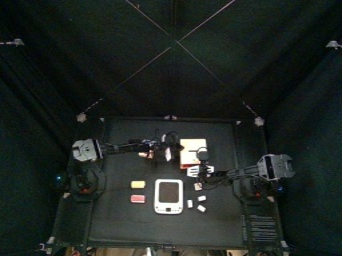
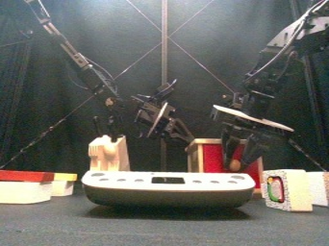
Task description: Grab drawer handle
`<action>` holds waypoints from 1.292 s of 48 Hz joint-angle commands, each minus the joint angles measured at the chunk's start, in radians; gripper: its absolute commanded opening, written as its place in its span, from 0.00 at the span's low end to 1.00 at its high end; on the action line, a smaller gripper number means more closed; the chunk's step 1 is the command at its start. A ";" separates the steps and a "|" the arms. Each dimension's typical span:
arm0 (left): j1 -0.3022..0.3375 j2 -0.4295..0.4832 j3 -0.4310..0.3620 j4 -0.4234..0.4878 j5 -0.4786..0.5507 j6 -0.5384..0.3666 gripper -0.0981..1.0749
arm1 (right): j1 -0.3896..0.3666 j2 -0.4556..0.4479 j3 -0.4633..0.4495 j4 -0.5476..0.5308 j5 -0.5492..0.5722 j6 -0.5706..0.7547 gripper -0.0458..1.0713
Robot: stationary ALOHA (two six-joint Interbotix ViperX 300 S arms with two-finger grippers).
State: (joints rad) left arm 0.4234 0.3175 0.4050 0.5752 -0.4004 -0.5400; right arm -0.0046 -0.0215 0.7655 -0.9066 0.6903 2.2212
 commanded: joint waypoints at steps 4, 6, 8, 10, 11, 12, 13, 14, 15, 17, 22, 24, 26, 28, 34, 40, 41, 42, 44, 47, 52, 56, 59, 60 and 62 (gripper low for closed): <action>0.003 -0.005 -0.009 0.000 0.011 0.000 0.50 | 0.005 -0.008 -0.018 0.005 0.003 0.009 0.51; 0.003 -0.005 -0.008 0.000 0.009 0.000 0.50 | 0.005 -0.006 -0.020 0.008 0.005 0.008 0.49; 0.003 -0.005 -0.008 0.000 0.011 0.000 0.50 | 0.005 -0.005 -0.023 0.012 0.005 -0.002 0.47; 0.002 -0.006 -0.008 0.000 0.011 0.000 0.50 | 0.005 -0.003 -0.026 0.012 0.005 0.000 0.45; 0.003 -0.006 -0.008 0.000 0.011 0.000 0.50 | 0.006 -0.003 -0.026 0.012 0.005 0.002 0.45; 0.003 -0.006 -0.008 0.000 0.011 0.000 0.50 | 0.005 -0.003 -0.028 0.009 0.005 0.002 0.44; 0.003 -0.006 -0.008 0.000 0.011 0.000 0.50 | 0.005 -0.003 -0.028 0.011 0.005 0.002 0.44; 0.003 -0.006 -0.008 0.000 0.011 0.000 0.50 | 0.005 -0.003 -0.031 0.011 0.005 0.000 0.43; 0.002 -0.006 -0.008 0.000 0.011 0.000 0.50 | 0.005 -0.003 -0.031 0.009 0.005 -0.002 0.43; 0.003 -0.006 -0.008 0.000 0.011 0.000 0.50 | 0.005 -0.003 -0.032 0.011 0.005 -0.005 0.42; 0.003 -0.005 -0.011 0.000 0.011 0.000 0.50 | 0.006 -0.003 -0.032 0.009 0.003 -0.002 0.42; 0.003 -0.005 -0.011 0.000 0.011 0.000 0.50 | 0.006 -0.003 -0.032 0.009 0.005 -0.003 0.42; 0.003 -0.005 -0.011 0.000 0.011 0.000 0.50 | 0.006 -0.003 -0.032 0.009 0.005 -0.003 0.42; 0.003 -0.005 -0.011 0.000 0.011 0.000 0.50 | 0.005 -0.003 -0.032 0.011 0.005 -0.003 0.42; 0.003 -0.005 -0.012 0.000 0.011 0.002 0.50 | 0.003 -0.003 -0.035 0.014 0.005 -0.005 0.42; 0.003 -0.008 -0.014 0.000 0.011 0.002 0.50 | 0.002 -0.003 -0.040 0.014 0.000 -0.005 0.42; 0.003 -0.008 -0.015 0.002 0.011 0.002 0.50 | 0.002 -0.003 -0.040 0.014 0.000 -0.006 0.42; 0.003 -0.008 -0.015 0.002 0.011 0.002 0.50 | 0.003 -0.002 -0.040 0.012 0.000 -0.006 0.42; 0.003 -0.008 -0.017 0.000 0.011 0.002 0.50 | 0.003 0.000 -0.038 0.012 -0.002 -0.006 0.42; 0.003 -0.008 -0.018 0.000 0.011 0.000 0.50 | 0.002 0.000 -0.035 0.014 -0.002 -0.006 0.42; 0.003 -0.008 -0.018 -0.003 0.011 0.000 0.50 | 0.005 0.000 -0.035 0.012 -0.003 -0.006 0.42; 0.003 -0.005 -0.017 -0.008 0.011 0.000 0.50 | 0.005 0.000 -0.035 0.012 -0.003 -0.006 0.42; 0.003 -0.005 -0.017 -0.008 0.011 0.000 0.50 | 0.006 0.000 -0.034 0.011 -0.003 -0.008 0.42; 0.003 -0.005 -0.017 -0.008 0.011 0.000 0.50 | 0.006 0.000 -0.034 0.011 -0.002 -0.008 0.42; 0.003 -0.005 -0.017 -0.008 0.011 0.000 0.50 | 0.006 0.000 -0.034 0.011 -0.003 -0.008 0.42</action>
State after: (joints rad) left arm 0.4218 0.3191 0.4004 0.5691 -0.3973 -0.5400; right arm 0.0000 -0.0092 0.7470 -0.8928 0.6903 2.2166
